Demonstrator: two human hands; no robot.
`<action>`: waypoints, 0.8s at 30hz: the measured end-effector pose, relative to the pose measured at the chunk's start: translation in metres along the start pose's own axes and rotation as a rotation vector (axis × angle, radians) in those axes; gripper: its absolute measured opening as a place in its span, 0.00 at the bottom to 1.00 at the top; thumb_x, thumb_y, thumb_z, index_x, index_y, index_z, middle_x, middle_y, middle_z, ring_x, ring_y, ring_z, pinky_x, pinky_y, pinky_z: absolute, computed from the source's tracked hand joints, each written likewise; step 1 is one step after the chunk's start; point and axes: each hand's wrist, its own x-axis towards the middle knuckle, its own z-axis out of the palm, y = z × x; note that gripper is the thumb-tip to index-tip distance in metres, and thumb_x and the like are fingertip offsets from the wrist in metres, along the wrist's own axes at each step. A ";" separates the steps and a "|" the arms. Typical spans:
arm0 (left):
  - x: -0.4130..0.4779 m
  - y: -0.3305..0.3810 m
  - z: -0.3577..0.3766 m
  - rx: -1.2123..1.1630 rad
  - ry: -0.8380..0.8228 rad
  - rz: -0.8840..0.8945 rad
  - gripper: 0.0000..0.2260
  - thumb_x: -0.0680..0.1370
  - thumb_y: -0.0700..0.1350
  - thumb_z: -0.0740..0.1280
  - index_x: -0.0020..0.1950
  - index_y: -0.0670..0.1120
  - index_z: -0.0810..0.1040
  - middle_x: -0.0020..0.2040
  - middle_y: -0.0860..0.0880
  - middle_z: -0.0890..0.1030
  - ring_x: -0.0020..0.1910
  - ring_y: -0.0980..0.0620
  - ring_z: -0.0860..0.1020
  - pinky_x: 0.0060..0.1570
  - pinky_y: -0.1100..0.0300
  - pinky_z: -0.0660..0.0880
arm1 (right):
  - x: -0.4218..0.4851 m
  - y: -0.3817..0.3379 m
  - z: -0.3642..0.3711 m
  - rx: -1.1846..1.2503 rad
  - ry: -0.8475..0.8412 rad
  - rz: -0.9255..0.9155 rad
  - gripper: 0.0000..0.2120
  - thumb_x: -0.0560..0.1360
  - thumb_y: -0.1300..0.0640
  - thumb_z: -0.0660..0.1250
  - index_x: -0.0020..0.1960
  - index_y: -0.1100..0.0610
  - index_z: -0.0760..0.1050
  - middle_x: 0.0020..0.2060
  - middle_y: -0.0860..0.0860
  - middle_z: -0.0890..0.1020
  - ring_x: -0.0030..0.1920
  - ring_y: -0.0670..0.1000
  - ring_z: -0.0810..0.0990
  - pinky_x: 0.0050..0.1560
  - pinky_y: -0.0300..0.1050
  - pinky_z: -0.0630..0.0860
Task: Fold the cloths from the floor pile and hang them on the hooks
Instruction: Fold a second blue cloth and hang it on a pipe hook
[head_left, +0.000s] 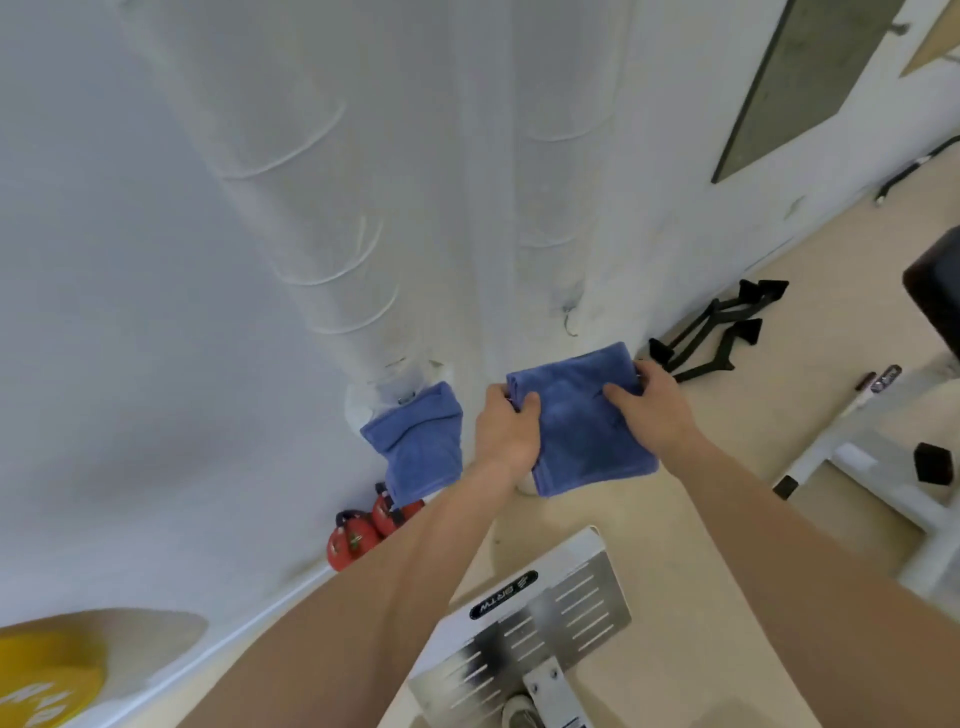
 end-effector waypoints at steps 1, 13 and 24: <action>0.016 0.005 0.009 -0.025 0.000 -0.009 0.07 0.81 0.49 0.62 0.54 0.47 0.69 0.48 0.47 0.78 0.47 0.44 0.78 0.46 0.55 0.73 | 0.022 0.000 -0.002 -0.009 -0.007 -0.006 0.10 0.76 0.58 0.66 0.56 0.58 0.74 0.45 0.51 0.80 0.46 0.53 0.79 0.42 0.43 0.72; 0.173 0.010 0.059 -0.146 0.151 0.082 0.04 0.80 0.48 0.66 0.53 0.49 0.74 0.44 0.53 0.79 0.44 0.50 0.79 0.47 0.57 0.79 | 0.205 0.014 0.010 -0.050 -0.019 -0.153 0.10 0.73 0.60 0.70 0.54 0.59 0.79 0.47 0.55 0.84 0.48 0.57 0.83 0.54 0.57 0.79; 0.209 -0.037 0.087 -0.218 0.022 -0.234 0.05 0.76 0.41 0.72 0.51 0.44 0.81 0.46 0.43 0.85 0.39 0.46 0.84 0.30 0.62 0.80 | 0.231 0.064 0.032 -0.243 -0.115 -0.069 0.08 0.74 0.56 0.69 0.53 0.54 0.78 0.42 0.52 0.84 0.45 0.57 0.83 0.45 0.47 0.77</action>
